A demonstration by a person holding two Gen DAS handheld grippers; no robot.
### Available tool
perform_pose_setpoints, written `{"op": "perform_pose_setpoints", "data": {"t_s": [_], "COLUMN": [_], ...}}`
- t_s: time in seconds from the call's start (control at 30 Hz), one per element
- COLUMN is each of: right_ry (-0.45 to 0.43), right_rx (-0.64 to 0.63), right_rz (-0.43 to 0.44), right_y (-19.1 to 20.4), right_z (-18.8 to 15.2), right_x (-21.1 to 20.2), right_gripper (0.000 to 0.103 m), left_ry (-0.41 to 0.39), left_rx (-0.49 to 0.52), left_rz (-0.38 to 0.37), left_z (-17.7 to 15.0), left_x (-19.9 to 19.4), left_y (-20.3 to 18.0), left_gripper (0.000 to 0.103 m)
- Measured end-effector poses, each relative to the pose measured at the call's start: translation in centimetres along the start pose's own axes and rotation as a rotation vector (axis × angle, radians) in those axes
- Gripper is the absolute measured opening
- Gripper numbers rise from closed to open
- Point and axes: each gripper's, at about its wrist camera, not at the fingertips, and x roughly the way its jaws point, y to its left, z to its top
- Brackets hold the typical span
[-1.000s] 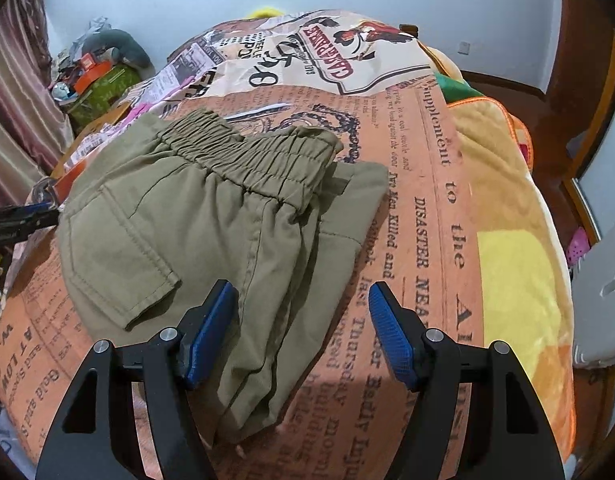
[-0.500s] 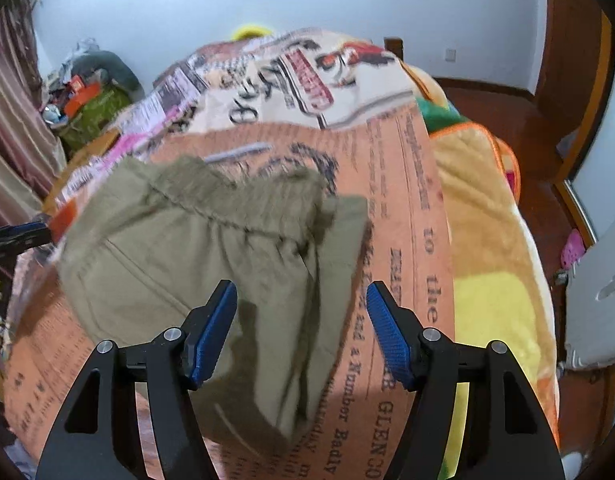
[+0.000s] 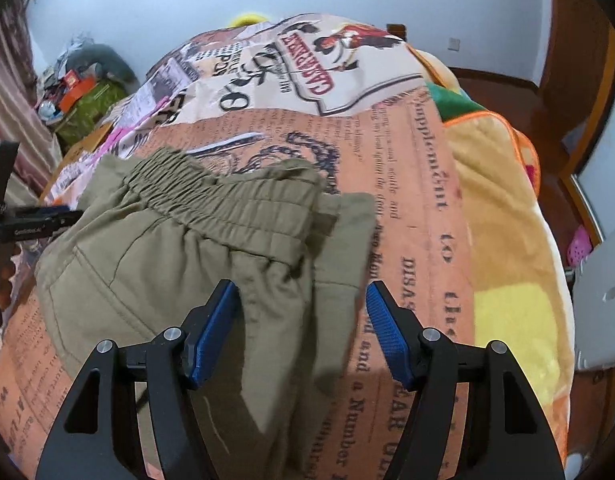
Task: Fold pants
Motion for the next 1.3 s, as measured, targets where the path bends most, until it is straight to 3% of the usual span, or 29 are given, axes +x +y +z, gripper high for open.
{"op": "perform_pose_setpoints", "data": {"t_s": [0.2,0.33,0.63,0.77,0.93,1.3], "right_ry": [-0.013,-0.043,-0.085,-0.062,0.023,0.058], "right_rx": [0.000,0.011,0.027,0.056,0.109,0.209], "right_rz": [-0.013,-0.002,0.031,0.064,0.083,0.180], "right_y": [0.0,0.1,0.9,0.9,0.4,-1.5], "right_z": [0.0,0.1,0.1,-0.8,-2.2,-1.9], "right_x": [-1.7,-3.2,-5.6,-4.9,-2.4,0.2], "right_gripper": [0.064,0.064,0.065,0.065,0.065,0.065], "left_ry": [-0.010,-0.037,-0.115,-0.054,0.049,0.048], "left_rx": [-0.007,-0.057,-0.029,-0.007,-0.020,-0.013], "left_rz": [0.069,0.006,-0.086,-0.167,-0.202,-0.276], "left_z": [-0.5,-0.6,-1.2,-1.3,-1.0,1.1], "left_x": [-1.6,-3.3,-6.7,-4.8,-1.0,0.8], "left_y": [1.0,1.7,-0.8,-2.0,-2.6,-3.5], "left_gripper": [0.064,0.064,0.066,0.066,0.066,0.066]}}
